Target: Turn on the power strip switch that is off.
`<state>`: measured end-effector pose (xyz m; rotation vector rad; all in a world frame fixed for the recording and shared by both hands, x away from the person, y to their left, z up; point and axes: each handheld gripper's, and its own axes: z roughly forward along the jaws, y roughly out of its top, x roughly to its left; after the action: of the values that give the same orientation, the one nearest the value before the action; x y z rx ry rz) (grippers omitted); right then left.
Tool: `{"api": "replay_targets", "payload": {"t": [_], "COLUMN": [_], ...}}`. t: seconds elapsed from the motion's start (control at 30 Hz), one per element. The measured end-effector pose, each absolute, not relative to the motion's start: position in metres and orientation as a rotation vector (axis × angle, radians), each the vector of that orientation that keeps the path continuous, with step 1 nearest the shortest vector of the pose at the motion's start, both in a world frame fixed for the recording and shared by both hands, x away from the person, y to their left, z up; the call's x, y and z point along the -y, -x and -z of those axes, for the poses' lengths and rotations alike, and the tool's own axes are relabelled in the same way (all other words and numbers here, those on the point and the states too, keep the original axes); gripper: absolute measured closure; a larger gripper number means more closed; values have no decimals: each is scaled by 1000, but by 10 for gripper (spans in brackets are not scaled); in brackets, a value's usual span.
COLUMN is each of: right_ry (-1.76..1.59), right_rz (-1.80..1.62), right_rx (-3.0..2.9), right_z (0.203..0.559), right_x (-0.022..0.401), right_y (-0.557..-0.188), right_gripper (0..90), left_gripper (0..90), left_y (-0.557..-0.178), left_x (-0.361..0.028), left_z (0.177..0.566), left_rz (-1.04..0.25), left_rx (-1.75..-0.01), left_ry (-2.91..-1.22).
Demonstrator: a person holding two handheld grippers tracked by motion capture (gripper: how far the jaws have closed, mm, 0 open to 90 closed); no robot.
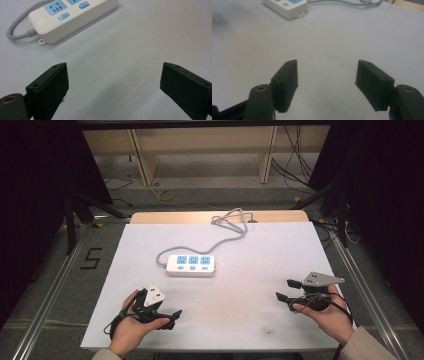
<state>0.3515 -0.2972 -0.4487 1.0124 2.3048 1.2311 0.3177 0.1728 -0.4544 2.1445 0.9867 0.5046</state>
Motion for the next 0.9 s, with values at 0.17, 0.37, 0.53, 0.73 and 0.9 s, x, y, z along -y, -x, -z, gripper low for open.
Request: {"api": "replay_targets", "payload": {"t": [0.17,0.37,0.53,0.73,0.9], "right_ry": [-1011,-1001,-1002,-998,-993], "right_rz": [-1230,-1222,-1220,-1212,-1205], "right_rx": [-2297,-2297,-2299,-2307,-2312], "right_z": [447,446,447,448,449], "right_x": [298,296,295,294,293], "right_y": [-350,-349,-350,-351,-351], "right_gripper": [344,345,346,348,348], "left_gripper": [173,659,893,895,895], "left_y": [-318,-319,-326,-333,-339], "left_x": [-172,-173,-176,-170,-167], "left_z": [454,448,443,442,441], "left_rz": [-528,-580,-595,-583,-590], "left_rx": [-1026,-1065,-1128,-1148,-1150], "left_ry": [-2140,-2159,-2109,-2099,-2094]}}
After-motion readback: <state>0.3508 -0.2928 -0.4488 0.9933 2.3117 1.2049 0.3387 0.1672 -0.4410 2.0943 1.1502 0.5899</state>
